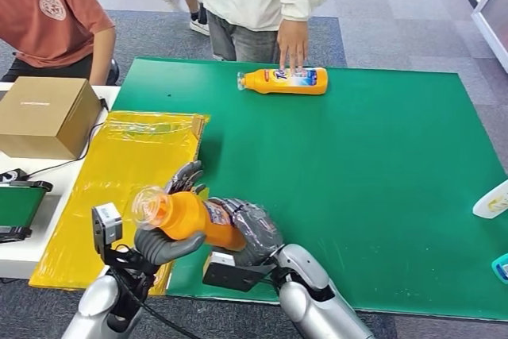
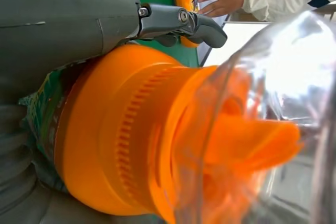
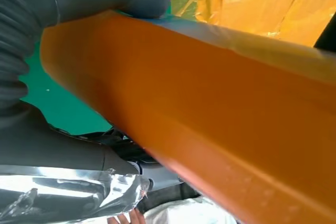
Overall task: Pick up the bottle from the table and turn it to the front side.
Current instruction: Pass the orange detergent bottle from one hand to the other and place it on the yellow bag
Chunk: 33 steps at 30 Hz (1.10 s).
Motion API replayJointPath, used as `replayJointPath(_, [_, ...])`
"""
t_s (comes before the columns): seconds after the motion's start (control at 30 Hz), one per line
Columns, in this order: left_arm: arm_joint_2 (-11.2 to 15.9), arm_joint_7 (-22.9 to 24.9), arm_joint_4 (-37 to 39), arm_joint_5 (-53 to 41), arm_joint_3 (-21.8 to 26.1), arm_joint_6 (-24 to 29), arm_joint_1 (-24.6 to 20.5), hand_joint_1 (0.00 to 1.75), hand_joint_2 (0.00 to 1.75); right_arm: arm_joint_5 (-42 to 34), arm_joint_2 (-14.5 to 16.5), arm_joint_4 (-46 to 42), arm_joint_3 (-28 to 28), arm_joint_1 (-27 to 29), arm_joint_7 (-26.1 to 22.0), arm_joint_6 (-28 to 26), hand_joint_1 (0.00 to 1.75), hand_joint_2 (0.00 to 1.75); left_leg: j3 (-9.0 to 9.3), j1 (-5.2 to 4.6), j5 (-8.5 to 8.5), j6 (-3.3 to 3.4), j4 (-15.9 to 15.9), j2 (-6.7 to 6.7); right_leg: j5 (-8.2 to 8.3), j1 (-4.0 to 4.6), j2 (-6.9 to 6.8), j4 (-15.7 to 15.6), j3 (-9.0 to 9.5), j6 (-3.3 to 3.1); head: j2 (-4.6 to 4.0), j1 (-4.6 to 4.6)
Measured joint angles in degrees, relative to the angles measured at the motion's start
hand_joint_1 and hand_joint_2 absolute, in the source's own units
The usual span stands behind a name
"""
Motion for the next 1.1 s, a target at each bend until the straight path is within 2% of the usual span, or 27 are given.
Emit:
replayJointPath(0.37, [1.2, 0.8, 1.2, -6.0, -1.8, 2.6, -2.1, 1.75, 1.75, 0.4, 0.0, 0.9, 0.2, -0.5, 1.0, -1.2, 1.75, 1.75, -0.01, 0.00, 0.00, 0.00, 0.0, 0.00, 0.00, 0.00, 0.00, 0.0, 0.01, 0.00, 0.00, 0.00])
replayJointPath(0.5, [1.4, 0.7, 1.2, -8.6, -2.3, 3.8, -2.6, 1.75, 1.75, 0.4, 0.0, 0.9, 0.2, -0.5, 1.5, -1.2, 0.00, 1.75, -0.01, 0.00, 0.00, 0.00, 0.0, 0.00, 0.00, 0.00, 0.00, 0.0, 0.02, 0.00, 0.00, -0.01])
replayJointPath(0.57, [1.5, 0.3, 0.9, -13.8, -2.6, 7.0, -2.5, 1.75, 1.75, 0.0, 0.0, 0.8, 0.1, -0.4, 2.1, -1.3, 0.00, 1.75, -0.01, 0.00, 0.00, 0.00, 0.0, 0.00, 0.00, 0.00, 0.01, 0.0, 0.01, 0.00, 0.00, 0.00])
replayJointPath(0.6, [1.5, 0.1, 0.4, -18.8, -2.7, 10.2, -2.2, 1.75, 1.75, -0.3, 0.0, 0.6, -0.2, -0.3, 2.7, -1.5, 0.00, 1.75, -0.01, 0.00, 0.00, 0.00, 0.0, 0.00, 0.00, 0.00, 0.01, 0.0, -0.01, 0.00, 0.01, -0.01])
replayJointPath(0.7, [1.8, 0.9, -2.8, -42.7, -3.0, 25.1, -0.6, 1.75, 1.75, -1.6, -0.5, -0.8, -2.8, 0.8, 4.4, -2.5, 0.00, 1.75, -0.02, 0.00, 0.00, 0.00, 0.0, 0.00, 0.00, -0.01, 0.00, 0.0, -0.04, 0.00, 0.00, -0.01])
replayJointPath(0.77, [2.0, 3.4, -6.0, -59.9, -3.5, 34.6, 0.7, 1.75, 1.75, -2.9, -1.0, -2.9, -6.1, 2.2, 4.9, -2.7, 0.00, 1.75, -0.04, -0.02, -0.02, 0.02, 0.0, -0.01, -0.01, -0.01, -0.01, 0.0, -0.03, 0.02, -0.01, 0.00])
replayJointPath(0.83, [2.1, 6.9, -8.8, -73.0, -4.2, 40.6, 1.8, 1.75, 1.75, -4.0, -1.3, -5.5, -10.2, 3.5, 5.0, -2.4, 0.00, 1.75, -0.06, -0.04, -0.03, 0.04, 0.0, -0.01, -0.02, -0.02, -0.01, 0.0, -0.03, 0.03, 0.00, 0.00])
replayJointPath(0.9, [2.3, 9.3, -10.3, -79.8, -4.8, 43.5, 2.4, 1.75, 1.75, -4.5, -1.5, -7.9, -14.0, 4.1, 4.9, -1.7, 0.00, 1.75, -0.06, -0.05, -0.04, 0.04, 0.0, -0.01, -0.01, -0.03, -0.01, 0.0, -0.04, 0.03, 0.01, 0.01])
replayJointPath(1.1, [2.8, 11.6, -11.9, -83.8, -5.7, 45.3, 3.0, 1.75, 1.75, -4.4, -1.6, -11.7, -19.1, 5.2, 4.8, -1.3, 0.00, 1.75, -0.05, -0.03, -0.01, 0.02, 0.0, -0.01, 0.00, -0.03, -0.01, 0.0, -0.05, 0.02, 0.00, 0.00])
